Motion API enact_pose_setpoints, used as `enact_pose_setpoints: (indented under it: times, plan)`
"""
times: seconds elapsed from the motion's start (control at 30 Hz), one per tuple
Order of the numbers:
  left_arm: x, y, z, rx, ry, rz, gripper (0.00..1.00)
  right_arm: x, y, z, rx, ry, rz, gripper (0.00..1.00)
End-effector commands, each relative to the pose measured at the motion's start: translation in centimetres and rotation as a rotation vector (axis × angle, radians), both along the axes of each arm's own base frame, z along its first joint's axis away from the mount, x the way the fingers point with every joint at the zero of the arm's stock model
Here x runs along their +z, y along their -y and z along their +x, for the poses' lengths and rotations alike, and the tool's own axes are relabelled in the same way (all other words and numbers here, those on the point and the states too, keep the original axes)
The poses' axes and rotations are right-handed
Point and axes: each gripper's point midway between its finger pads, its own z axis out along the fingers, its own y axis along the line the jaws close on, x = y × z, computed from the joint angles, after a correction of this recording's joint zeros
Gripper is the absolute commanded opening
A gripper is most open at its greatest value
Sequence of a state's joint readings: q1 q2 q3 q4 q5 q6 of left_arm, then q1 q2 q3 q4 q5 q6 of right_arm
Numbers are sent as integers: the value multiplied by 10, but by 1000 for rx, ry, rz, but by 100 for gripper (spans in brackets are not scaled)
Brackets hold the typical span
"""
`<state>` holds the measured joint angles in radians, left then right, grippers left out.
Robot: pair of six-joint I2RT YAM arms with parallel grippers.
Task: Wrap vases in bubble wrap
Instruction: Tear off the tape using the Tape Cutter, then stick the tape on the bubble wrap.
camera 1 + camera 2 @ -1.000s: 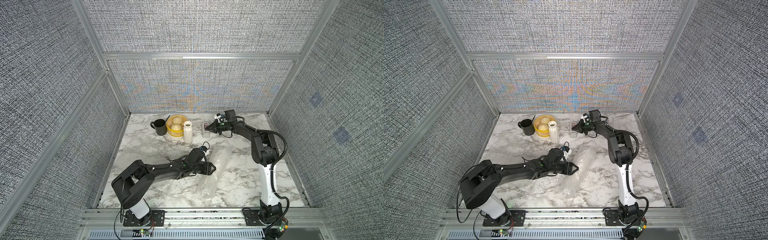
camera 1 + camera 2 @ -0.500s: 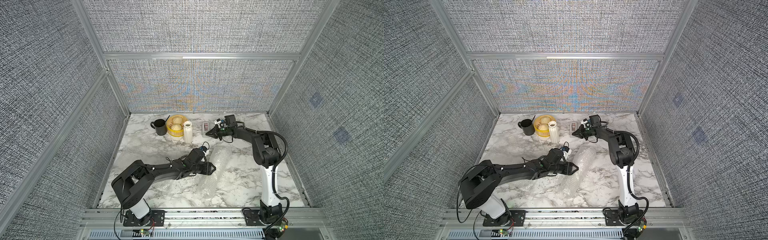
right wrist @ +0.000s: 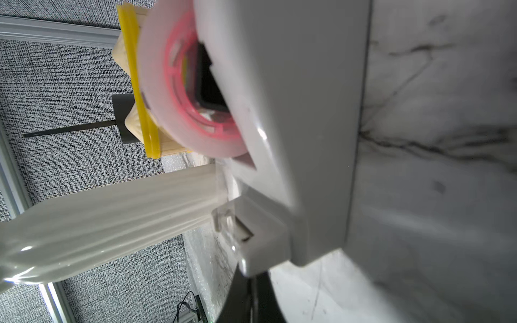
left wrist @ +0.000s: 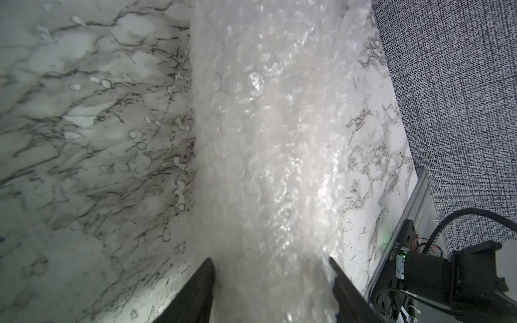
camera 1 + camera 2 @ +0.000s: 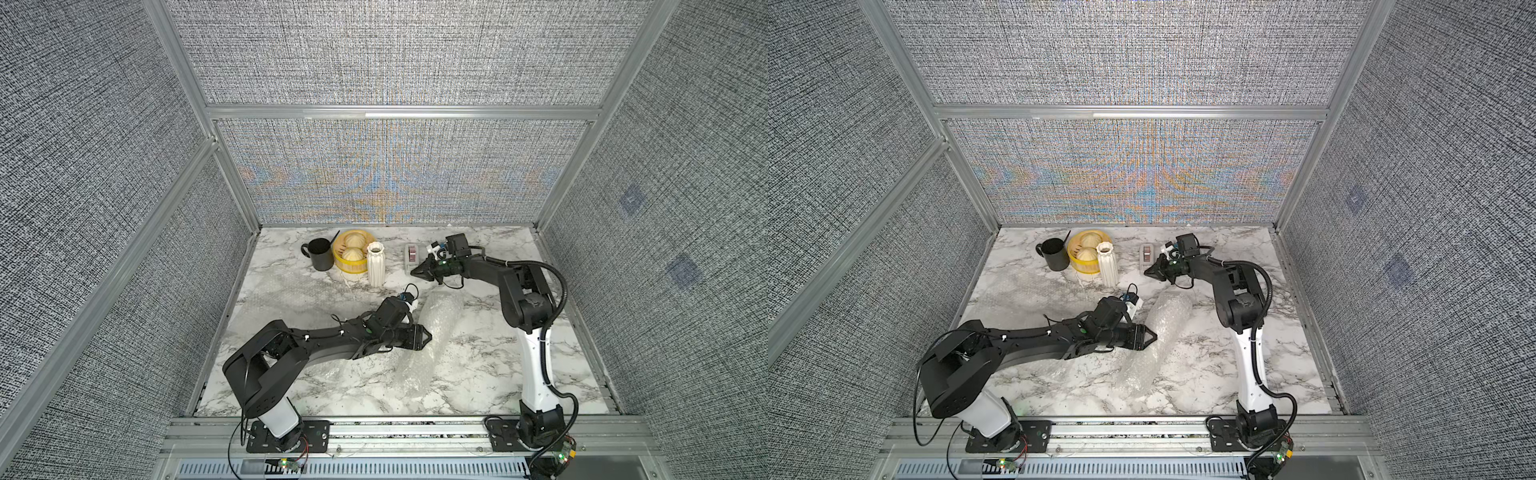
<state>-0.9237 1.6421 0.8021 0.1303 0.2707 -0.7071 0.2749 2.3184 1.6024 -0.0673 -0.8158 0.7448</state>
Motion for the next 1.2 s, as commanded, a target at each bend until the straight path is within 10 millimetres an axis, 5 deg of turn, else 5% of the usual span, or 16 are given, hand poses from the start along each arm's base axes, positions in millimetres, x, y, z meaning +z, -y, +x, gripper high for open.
enact_pose_setpoints:
  times: [0.0, 0.23, 0.57, 0.83, 1.17]
  plan:
    - [-50, -48, -25, 21, -127, 257, 59, -16, 6, -7, 0, -33, -66, 0]
    - [-51, -50, -25, 24, -125, 261, 59, -31, 17, -5, -6, -33, -147, 0]
    - [-53, -50, -25, 22, -125, 264, 59, -13, 34, 3, -24, 6, -180, 0]
    - [-51, -45, -24, -10, -114, 258, 59, 62, 40, 0, -19, 165, -167, 0]
    - [-43, -36, -19, -65, -62, 252, 58, 118, 42, -76, 103, 209, -84, 0]
